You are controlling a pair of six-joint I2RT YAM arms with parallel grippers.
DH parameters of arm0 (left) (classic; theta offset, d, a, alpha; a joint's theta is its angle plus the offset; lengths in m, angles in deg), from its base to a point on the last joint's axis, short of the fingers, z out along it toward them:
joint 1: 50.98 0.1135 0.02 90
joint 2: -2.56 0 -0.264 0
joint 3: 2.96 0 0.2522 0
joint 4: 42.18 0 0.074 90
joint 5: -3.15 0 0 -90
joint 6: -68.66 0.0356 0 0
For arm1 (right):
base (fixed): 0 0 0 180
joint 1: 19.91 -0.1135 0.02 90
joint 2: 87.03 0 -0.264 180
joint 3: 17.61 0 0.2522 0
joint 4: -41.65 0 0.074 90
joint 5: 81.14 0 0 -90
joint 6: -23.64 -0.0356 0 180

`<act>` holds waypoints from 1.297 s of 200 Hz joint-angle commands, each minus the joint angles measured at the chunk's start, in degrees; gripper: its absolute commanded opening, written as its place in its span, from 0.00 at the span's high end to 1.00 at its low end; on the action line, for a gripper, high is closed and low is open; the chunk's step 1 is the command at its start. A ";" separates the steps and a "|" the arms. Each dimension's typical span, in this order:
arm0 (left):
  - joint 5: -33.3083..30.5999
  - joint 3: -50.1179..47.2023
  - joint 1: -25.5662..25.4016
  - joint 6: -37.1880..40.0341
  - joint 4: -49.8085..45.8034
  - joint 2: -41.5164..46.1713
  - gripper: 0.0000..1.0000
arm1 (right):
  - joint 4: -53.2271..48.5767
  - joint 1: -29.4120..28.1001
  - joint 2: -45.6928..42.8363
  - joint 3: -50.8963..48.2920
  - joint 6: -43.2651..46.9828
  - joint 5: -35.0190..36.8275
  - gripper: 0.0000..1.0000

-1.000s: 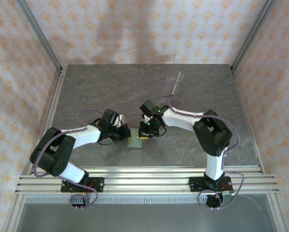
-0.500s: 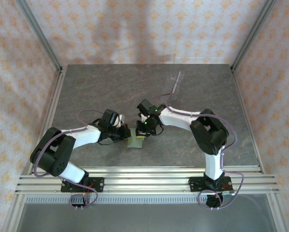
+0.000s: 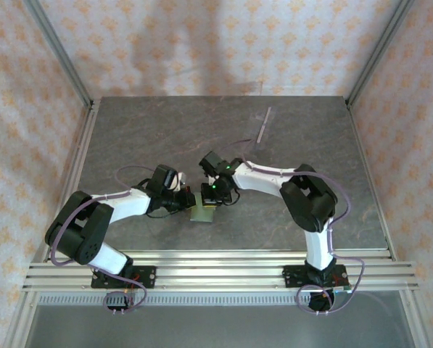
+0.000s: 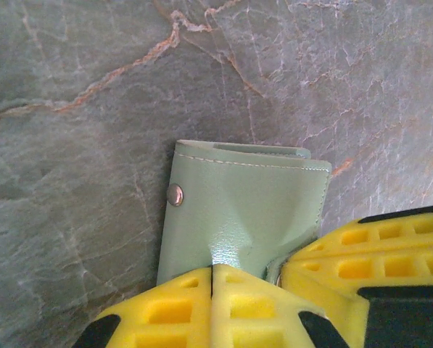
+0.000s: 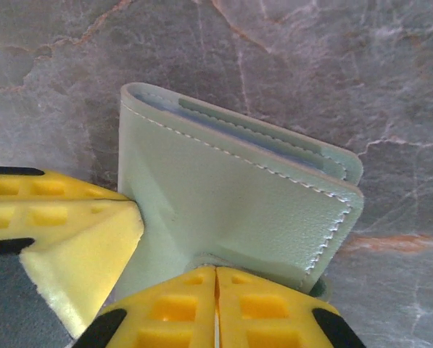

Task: Put the credit cards into the card holder

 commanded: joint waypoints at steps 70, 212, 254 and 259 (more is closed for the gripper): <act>5.24 -1.77 2.90 -5.85 6.26 3.63 0.99 | -6.79 -3.49 14.56 -6.98 0.03 21.88 0.95; -31.00 14.01 13.46 8.59 -30.94 26.97 0.02 | 6.11 2.13 -23.11 2.12 4.67 17.09 0.46; -46.85 14.71 13.36 15.55 -31.05 34.33 0.01 | 12.73 8.36 -43.54 -12.68 15.15 40.22 0.00; -48.74 14.65 13.31 15.93 -30.91 34.91 0.01 | 13.27 9.27 -45.24 -14.27 15.67 43.48 0.00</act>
